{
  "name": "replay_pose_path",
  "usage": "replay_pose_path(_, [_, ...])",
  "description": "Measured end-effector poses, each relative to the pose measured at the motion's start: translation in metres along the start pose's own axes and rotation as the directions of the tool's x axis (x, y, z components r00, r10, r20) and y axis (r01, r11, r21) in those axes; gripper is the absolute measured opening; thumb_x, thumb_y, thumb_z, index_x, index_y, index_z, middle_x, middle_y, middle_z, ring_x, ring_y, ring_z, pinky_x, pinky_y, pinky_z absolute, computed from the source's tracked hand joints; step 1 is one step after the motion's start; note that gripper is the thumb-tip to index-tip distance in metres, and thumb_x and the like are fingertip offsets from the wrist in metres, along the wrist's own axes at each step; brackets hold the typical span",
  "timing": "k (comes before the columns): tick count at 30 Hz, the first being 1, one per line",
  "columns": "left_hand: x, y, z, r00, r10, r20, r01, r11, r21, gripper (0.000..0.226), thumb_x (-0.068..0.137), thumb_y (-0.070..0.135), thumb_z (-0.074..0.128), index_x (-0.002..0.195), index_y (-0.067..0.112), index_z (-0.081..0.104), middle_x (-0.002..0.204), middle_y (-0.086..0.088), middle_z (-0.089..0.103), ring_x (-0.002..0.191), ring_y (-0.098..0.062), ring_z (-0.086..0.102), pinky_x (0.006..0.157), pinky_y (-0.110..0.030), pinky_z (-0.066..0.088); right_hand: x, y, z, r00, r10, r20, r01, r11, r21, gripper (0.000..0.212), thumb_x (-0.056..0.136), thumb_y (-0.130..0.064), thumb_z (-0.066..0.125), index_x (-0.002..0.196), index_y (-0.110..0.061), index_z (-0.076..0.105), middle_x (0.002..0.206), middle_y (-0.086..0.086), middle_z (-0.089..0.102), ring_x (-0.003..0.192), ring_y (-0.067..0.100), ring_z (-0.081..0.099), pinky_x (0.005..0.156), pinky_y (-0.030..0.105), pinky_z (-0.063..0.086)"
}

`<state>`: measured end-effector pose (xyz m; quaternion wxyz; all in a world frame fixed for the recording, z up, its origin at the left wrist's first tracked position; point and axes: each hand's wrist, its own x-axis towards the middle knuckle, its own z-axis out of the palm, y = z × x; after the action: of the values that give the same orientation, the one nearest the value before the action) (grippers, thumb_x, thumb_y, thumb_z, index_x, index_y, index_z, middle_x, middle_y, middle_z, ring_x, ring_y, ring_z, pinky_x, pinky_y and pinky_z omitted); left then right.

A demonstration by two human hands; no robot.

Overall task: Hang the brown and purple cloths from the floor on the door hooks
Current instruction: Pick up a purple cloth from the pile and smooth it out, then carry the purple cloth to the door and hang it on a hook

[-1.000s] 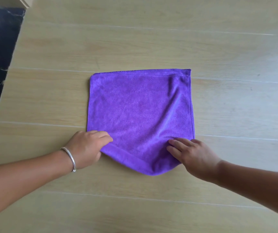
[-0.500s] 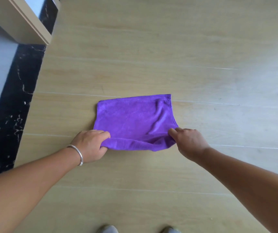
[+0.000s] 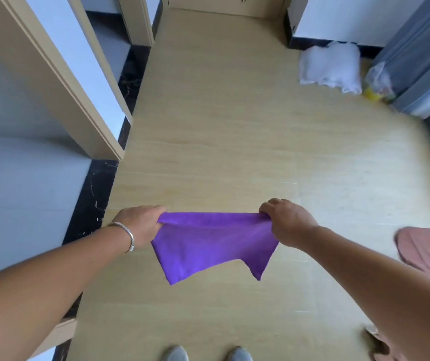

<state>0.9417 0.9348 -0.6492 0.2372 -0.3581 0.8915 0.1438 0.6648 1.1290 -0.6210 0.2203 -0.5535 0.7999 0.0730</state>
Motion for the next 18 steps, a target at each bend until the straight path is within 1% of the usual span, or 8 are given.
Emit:
replay_pose_path(2, [-0.027, 0.005, -0.055, 0.999, 0.016, 0.048, -0.015, 1.0, -0.015, 0.046, 0.097, 0.029, 0.037, 0.142, 0.031, 0.03, 0.123, 0.004, 0.06, 0.1, -0.025, 0.059, 0.081, -0.032, 0.047, -0.022, -0.006, -0.053, 1.0, -0.02, 0.019, 0.019, 0.998, 0.061, 0.052, 0.081, -0.002, 0.035, 0.12, -0.028, 0.058, 0.118, -0.005, 0.055, 0.107, 0.019, 0.052, 0.084, 0.03, 0.046])
replay_pose_path(3, [-0.041, 0.007, -0.084, 0.997, 0.026, 0.067, -0.024, 0.999, -0.028, 0.052, 0.098, 0.029, 0.036, 0.147, 0.033, 0.021, 0.128, 0.004, 0.057, 0.101, -0.025, 0.058, 0.081, -0.031, 0.046, -0.034, -0.008, -0.082, 1.0, -0.019, 0.02, 0.017, 0.995, 0.094, 0.053, 0.08, -0.001, 0.034, 0.118, -0.028, 0.059, 0.117, -0.005, 0.056, 0.102, 0.019, 0.053, 0.08, 0.029, 0.046])
replay_pose_path(5, [-0.067, 0.011, -0.144, 0.997, 0.039, 0.069, -0.035, 0.998, -0.058, 0.056, 0.099, 0.032, 0.036, 0.15, 0.038, 0.015, 0.137, 0.006, 0.051, 0.1, -0.022, 0.055, 0.078, -0.029, 0.044, -0.057, -0.012, -0.141, 1.0, -0.008, 0.001, 0.008, 0.991, 0.132, 0.056, 0.077, 0.001, 0.031, 0.115, -0.027, 0.061, 0.111, -0.005, 0.058, 0.092, 0.018, 0.052, 0.072, 0.027, 0.043])
replay_pose_path(9, [-0.116, 0.013, -0.258, 0.997, 0.056, -0.047, -0.06, 0.994, -0.09, 0.05, 0.1, 0.035, 0.038, 0.147, 0.041, 0.024, 0.133, 0.004, 0.054, 0.105, -0.022, 0.057, 0.086, -0.032, 0.047, -0.099, -0.018, -0.256, 0.994, -0.002, -0.108, 0.013, 0.995, 0.102, 0.054, 0.072, 0.001, 0.032, 0.105, -0.029, 0.063, 0.095, -0.003, 0.062, 0.083, 0.022, 0.057, 0.062, 0.029, 0.045])
replay_pose_path(12, [-0.154, 0.02, -0.337, 0.988, 0.076, -0.134, -0.089, 0.992, -0.094, 0.042, 0.098, 0.035, 0.038, 0.14, 0.041, 0.033, 0.122, 0.004, 0.06, 0.104, -0.024, 0.06, 0.089, -0.041, 0.049, -0.13, -0.021, -0.334, 0.968, -0.013, -0.249, 0.023, 0.999, 0.038, 0.053, 0.073, 0.001, 0.034, 0.104, -0.031, 0.061, 0.089, -0.003, 0.06, 0.078, 0.023, 0.055, 0.052, 0.026, 0.038])
replay_pose_path(14, [-0.179, 0.028, -0.385, 0.973, 0.09, -0.212, -0.104, 0.993, -0.055, 0.027, 0.097, 0.036, 0.037, 0.123, 0.039, 0.044, 0.107, 0.005, 0.066, 0.092, -0.023, 0.063, 0.079, -0.042, 0.051, -0.15, -0.023, -0.383, 0.937, -0.034, -0.348, 0.038, 0.999, 0.004, 0.053, 0.077, 0.0, 0.035, 0.111, -0.034, 0.057, 0.096, -0.002, 0.061, 0.081, 0.025, 0.056, 0.057, 0.03, 0.044])
replay_pose_path(16, [-0.202, 0.039, -0.431, 0.946, 0.077, -0.315, -0.073, 0.997, 0.023, 0.018, 0.095, 0.036, 0.035, 0.108, 0.036, 0.047, 0.092, 0.006, 0.065, 0.08, -0.019, 0.062, 0.068, -0.037, 0.047, -0.171, -0.025, -0.427, 0.905, -0.068, -0.42, 0.048, 0.997, -0.057, 0.055, 0.078, 0.001, 0.036, 0.117, -0.035, 0.051, 0.103, -0.003, 0.061, 0.084, 0.025, 0.058, 0.061, 0.033, 0.047])
replay_pose_path(18, [-0.224, 0.051, -0.473, 0.905, 0.056, -0.421, -0.022, 0.996, 0.085, 0.014, 0.095, 0.035, 0.034, 0.101, 0.035, 0.047, 0.088, 0.01, 0.063, 0.077, -0.016, 0.059, 0.064, -0.033, 0.044, -0.193, -0.028, -0.466, 0.876, -0.093, -0.473, 0.038, 0.992, -0.124, 0.056, 0.079, 0.002, 0.037, 0.12, -0.036, 0.046, 0.105, -0.004, 0.061, 0.083, 0.024, 0.056, 0.066, 0.036, 0.05])
